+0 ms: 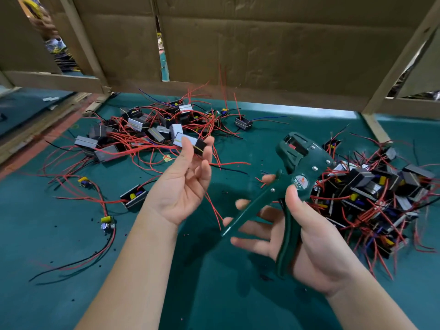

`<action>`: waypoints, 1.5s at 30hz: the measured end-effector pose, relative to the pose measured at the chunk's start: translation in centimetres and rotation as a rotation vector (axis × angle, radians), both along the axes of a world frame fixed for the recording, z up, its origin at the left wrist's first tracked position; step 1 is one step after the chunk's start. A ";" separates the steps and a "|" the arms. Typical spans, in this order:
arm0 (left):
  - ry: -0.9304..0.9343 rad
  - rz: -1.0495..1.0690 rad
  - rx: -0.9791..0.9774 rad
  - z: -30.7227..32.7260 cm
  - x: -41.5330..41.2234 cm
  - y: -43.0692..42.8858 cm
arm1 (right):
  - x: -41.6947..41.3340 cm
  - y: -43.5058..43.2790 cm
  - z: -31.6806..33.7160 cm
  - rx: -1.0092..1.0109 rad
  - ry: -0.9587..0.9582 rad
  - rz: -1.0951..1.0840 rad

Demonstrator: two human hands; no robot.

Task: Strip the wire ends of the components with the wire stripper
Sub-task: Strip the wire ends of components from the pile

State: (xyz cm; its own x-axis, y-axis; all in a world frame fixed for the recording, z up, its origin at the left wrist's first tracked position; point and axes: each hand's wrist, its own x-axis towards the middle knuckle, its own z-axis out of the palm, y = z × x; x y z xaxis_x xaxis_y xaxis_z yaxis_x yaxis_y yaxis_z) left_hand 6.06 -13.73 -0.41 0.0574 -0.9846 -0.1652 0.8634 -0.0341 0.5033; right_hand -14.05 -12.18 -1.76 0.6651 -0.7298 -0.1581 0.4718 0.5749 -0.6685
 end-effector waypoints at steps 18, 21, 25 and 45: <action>-0.026 0.131 0.217 -0.6 -2.9 -0.5 | -0.2 0.8 0.5 -0.285 -0.008 -0.199; -0.064 0.128 0.212 -0.8 -3.1 -0.6 | 0.1 0.8 0.1 -0.271 0.036 -0.207; -0.302 0.005 0.167 -0.9 -4.4 -0.1 | 0.6 0.7 0.0 -0.307 0.039 -0.231; -1.208 0.539 -0.431 -1.8 -5.2 1.1 | 0.8 0.6 -0.5 -0.217 0.083 -0.118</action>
State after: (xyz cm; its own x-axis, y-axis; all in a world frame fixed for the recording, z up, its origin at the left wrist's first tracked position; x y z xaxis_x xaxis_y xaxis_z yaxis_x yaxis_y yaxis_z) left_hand 0.84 -12.68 -2.25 0.3301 -0.7557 0.5657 -0.2520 0.5070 0.8243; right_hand -13.27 -11.55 -2.27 0.5647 -0.8243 -0.0400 0.4653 0.3580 -0.8095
